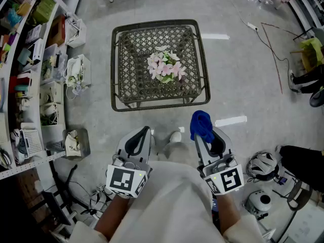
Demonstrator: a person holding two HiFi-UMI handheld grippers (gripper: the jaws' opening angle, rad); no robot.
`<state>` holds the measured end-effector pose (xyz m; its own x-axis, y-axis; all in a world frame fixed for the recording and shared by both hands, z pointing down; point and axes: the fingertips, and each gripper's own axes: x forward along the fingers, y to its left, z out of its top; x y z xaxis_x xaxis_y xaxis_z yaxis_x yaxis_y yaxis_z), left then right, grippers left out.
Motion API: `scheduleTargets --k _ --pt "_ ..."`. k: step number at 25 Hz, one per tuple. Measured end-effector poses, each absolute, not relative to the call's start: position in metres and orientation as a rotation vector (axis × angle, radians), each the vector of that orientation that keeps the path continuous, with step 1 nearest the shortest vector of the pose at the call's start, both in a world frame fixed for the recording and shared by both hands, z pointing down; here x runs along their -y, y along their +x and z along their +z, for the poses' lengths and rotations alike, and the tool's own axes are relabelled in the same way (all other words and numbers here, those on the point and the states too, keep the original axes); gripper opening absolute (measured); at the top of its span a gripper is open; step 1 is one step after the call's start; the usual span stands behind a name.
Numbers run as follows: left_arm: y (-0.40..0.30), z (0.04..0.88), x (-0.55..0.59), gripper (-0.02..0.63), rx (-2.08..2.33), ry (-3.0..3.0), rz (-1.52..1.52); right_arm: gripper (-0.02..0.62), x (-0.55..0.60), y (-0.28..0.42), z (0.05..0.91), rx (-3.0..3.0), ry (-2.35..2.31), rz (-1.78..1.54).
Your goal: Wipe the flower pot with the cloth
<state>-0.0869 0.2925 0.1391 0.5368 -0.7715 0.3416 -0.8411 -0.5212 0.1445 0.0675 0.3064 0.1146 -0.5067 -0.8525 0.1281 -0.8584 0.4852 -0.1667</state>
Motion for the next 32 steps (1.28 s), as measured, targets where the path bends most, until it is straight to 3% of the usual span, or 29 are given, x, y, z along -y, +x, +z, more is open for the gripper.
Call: scheduleTargets --k 12,27,32 --pt "-0.11 0.137 -0.317 0.021 1.304 2.535 0.352 0.13 -0.343 0.043 0.102 2.681 1.564 0.328" --pt "-0.08 0.154 -0.303 0.021 1.413 2.441 0.403 0.13 -0.307 0.106 0.12 2.719 1.643 0.45" --pt "-0.078 0.164 -0.273 0.021 1.384 2.43 0.419 0.129 -0.278 0.096 0.125 2.653 1.614 0.272"
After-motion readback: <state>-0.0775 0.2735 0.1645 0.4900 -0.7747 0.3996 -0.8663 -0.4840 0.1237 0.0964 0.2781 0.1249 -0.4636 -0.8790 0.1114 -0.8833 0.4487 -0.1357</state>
